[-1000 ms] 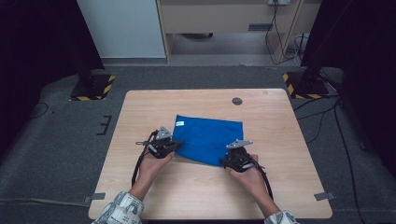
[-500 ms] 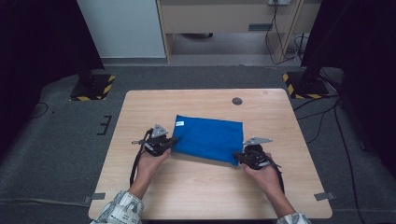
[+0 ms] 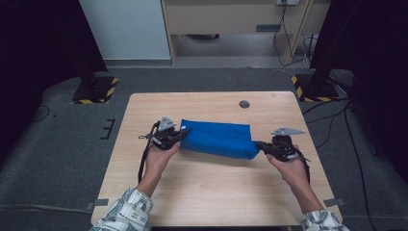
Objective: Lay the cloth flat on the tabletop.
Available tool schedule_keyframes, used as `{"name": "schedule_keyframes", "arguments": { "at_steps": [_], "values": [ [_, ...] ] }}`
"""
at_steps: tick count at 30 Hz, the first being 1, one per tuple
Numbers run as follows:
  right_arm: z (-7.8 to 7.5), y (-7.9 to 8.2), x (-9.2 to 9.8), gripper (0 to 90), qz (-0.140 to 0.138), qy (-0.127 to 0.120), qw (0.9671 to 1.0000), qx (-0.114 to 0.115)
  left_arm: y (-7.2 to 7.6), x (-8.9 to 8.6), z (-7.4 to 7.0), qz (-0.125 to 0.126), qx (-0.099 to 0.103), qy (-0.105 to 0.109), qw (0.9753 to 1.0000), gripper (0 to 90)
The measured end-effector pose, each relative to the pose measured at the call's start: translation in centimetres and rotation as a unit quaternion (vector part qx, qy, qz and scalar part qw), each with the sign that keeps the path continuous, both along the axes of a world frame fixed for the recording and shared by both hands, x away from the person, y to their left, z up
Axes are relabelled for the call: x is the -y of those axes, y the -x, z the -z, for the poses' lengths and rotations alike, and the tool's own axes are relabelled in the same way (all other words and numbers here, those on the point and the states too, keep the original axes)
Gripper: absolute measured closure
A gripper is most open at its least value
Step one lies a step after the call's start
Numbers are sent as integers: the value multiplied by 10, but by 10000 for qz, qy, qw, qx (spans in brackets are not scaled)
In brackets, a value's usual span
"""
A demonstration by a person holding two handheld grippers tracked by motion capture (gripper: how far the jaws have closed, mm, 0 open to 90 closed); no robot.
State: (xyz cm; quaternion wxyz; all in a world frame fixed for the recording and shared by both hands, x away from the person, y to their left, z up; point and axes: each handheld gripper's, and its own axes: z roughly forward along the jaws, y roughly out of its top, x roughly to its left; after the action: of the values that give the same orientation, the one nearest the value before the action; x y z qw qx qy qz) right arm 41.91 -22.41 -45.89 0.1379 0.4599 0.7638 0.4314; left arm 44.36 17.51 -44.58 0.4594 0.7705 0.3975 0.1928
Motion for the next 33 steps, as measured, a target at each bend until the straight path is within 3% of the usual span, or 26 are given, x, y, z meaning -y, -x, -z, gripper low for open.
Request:
{"name": "schedule_keyframes", "arguments": {
  "at_steps": [8, 11, 13, 17, 23, 28, 31, 33],
  "values": [
    [-40, -17, 5, 866, 72, 162, 9973, 708, 17, 4, -23, 232, 164, -36, 9996, 881],
    [-44, -15, 1, 866, 5, 96, 9974, 708, 26, 4, -20, 336, 144, -159, 9992, 880],
    [-38, -7, -2, 866, -163, 161, 9977, 643, 33, -1, -12, 374, 88, -249, 9990, 878],
    [-14, 16, -6, 865, -460, 243, 9979, 382, 52, -13, 7, 414, 11, -138, 9990, 863],
    [16, 46, -10, 866, -741, 304, 9967, 129, 80, -20, 35, 547, -187, -302, 9979, 848],
    [25, 57, -14, 867, -859, 339, 9957, 45, 94, -20, 49, 680, -467, -461, 9955, 839],
    [28, 60, -14, 866, -896, 441, 9950, 26, 101, -18, 53, 769, -545, -435, 9946, 832],
    [29, 60, -10, 867, -849, 494, 9952, 26, 103, -15, 56, 838, -549, -525, 9936, 825]
  ]
}}
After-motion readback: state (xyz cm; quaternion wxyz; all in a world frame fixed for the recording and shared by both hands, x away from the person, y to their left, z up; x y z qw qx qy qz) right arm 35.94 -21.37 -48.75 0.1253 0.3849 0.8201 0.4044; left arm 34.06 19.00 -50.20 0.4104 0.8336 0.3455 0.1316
